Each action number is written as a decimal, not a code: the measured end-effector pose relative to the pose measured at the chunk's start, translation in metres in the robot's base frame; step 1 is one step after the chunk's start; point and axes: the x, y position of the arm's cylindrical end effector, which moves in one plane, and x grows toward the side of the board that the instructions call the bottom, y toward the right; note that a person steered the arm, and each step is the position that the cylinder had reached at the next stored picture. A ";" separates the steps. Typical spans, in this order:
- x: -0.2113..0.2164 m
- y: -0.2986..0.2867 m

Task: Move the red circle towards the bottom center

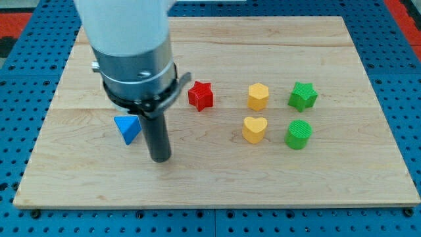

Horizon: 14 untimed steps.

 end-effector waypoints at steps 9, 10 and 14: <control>-0.266 -0.036; -0.272 0.012; -0.236 0.057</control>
